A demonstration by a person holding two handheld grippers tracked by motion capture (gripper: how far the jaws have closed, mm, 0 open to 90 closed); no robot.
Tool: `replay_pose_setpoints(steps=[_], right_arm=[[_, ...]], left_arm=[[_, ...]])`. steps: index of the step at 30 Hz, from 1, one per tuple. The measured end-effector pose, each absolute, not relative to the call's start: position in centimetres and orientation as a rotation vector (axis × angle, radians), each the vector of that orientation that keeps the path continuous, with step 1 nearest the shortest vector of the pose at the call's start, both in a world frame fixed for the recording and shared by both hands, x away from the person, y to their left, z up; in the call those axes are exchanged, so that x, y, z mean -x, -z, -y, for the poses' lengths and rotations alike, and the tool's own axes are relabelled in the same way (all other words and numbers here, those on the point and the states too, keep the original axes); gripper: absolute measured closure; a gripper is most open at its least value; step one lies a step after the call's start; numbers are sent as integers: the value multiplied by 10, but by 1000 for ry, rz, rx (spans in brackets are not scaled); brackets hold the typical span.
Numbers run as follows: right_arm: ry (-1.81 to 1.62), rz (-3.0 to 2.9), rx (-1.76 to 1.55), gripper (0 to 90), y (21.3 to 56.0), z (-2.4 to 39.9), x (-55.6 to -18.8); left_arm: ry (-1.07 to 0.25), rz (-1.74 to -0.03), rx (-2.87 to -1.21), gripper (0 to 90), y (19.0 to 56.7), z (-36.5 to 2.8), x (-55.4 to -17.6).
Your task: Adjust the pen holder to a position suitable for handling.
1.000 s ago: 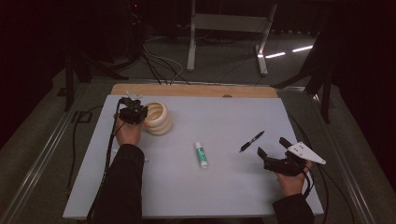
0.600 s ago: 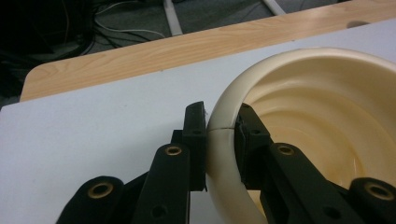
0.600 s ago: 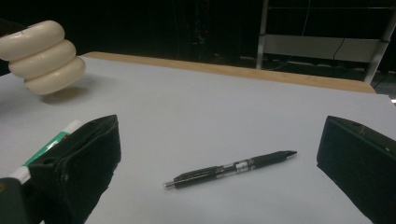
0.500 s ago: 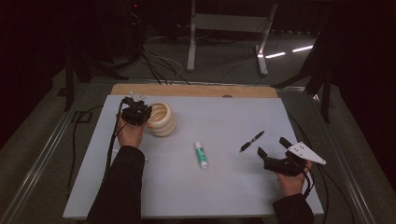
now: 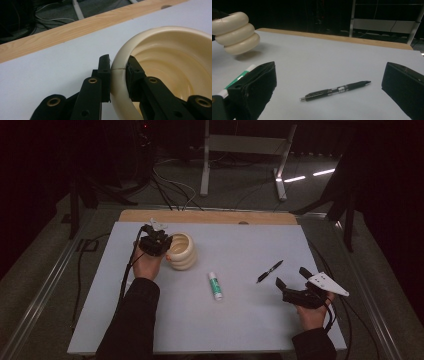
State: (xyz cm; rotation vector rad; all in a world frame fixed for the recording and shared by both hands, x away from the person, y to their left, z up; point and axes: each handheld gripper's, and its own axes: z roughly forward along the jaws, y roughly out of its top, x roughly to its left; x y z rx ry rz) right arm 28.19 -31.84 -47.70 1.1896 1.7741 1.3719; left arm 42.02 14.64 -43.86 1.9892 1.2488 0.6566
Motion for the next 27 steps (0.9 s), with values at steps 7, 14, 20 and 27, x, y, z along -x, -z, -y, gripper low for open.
replay_pose_setpoints(steps=[7,14,20,27], right_arm=[[-1373,-1773,-1189,0,477,318,-282],[-1372,-1770,-1191,0,477,318,-282],[-1372,-1771,-1191,0,477,318,-281],[-1372,-1773,-1193,0,477,318,-281]], left_arm=[[-636,-1190,-2039,780,440,-132,-411],[-618,-1164,-2065,780,439,-122,-402],[-606,-1145,-2094,779,443,-116,-393],[-611,-1153,-2129,779,447,-112,-389]])
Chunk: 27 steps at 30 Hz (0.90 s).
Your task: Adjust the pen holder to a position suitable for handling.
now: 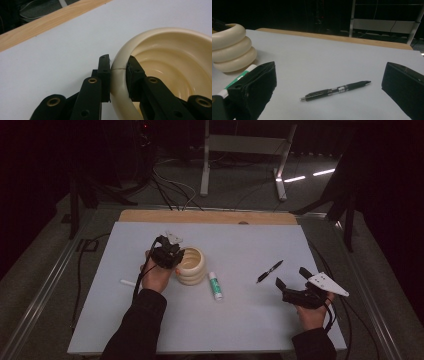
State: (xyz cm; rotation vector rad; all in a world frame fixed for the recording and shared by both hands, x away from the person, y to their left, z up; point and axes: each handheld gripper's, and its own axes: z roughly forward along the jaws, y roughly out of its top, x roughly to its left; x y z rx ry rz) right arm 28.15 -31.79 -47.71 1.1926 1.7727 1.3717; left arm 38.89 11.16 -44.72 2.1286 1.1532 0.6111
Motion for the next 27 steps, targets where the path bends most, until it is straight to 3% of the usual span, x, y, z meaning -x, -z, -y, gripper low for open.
replay_pose_setpoints(steps=[21,24,27], right_arm=[[-1366,-1778,-1190,0,478,317,-282],[-1366,-1776,-1191,0,478,318,-282],[-1369,-1772,-1193,0,477,318,-282]], left_arm=[[-601,-1150,-2156,775,453,-105,-386],[-565,-1146,-2139,745,454,-107,-388],[-553,-1154,-2097,631,454,-109,-389]])
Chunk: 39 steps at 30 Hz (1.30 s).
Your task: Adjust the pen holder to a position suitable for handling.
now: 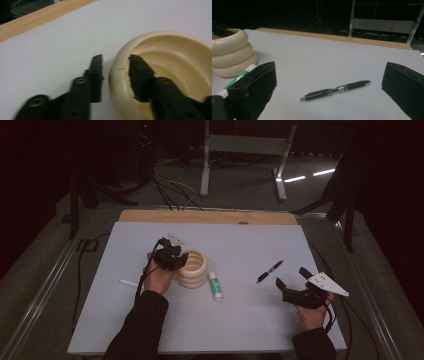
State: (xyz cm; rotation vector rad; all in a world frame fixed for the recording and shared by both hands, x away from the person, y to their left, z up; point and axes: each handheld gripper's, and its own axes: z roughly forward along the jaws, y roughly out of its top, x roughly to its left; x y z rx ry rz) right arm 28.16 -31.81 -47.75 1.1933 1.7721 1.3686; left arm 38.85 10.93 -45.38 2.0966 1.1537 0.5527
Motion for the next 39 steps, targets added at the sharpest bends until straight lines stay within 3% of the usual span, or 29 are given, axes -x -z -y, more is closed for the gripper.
replay_pose_setpoints(steps=[9,18,39], right_arm=[[-1367,-1769,-1195,0,477,318,-281],[-1371,-1761,-1198,0,477,320,-280],[-1365,-1749,-1202,0,477,321,-279]], left_arm=[[-502,-1139,-1980,7,449,-121,-386],[-470,-1058,-1885,2,440,-131,-381],[-601,-1030,-1893,2,424,-151,-364]])
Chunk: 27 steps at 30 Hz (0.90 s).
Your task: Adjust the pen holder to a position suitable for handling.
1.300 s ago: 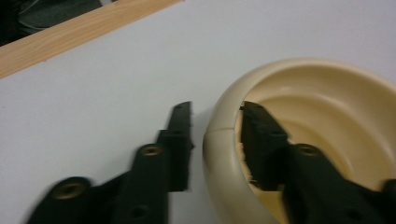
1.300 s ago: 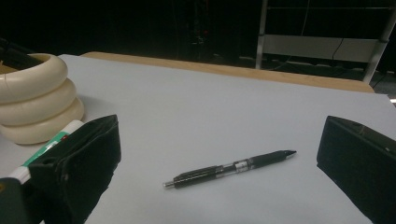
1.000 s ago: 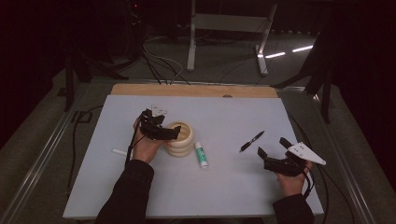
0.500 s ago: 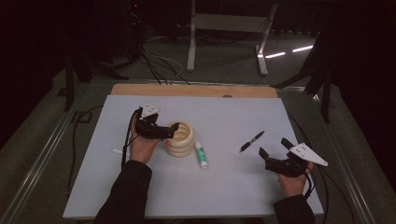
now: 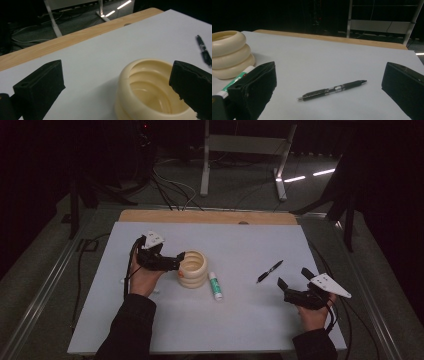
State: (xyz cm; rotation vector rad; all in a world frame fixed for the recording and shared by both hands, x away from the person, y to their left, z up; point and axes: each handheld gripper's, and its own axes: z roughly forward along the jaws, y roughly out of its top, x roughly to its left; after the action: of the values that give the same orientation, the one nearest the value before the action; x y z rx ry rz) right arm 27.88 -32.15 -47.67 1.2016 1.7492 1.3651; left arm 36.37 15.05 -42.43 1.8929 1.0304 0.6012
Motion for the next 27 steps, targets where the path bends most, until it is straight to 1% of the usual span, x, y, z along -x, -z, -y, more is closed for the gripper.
replay_pose_setpoints(steps=[7,10,27], right_arm=[[-1365,-1751,-1201,0,477,321,-279],[-1362,-1754,-1199,0,477,320,-280],[-1363,-1753,-1203,0,477,320,-280]], left_arm=[[-607,-1039,-1905,2,425,-157,-360],[-633,-1035,-1915,2,426,-162,-358],[-694,-1103,-1888,2,427,-185,-350]])
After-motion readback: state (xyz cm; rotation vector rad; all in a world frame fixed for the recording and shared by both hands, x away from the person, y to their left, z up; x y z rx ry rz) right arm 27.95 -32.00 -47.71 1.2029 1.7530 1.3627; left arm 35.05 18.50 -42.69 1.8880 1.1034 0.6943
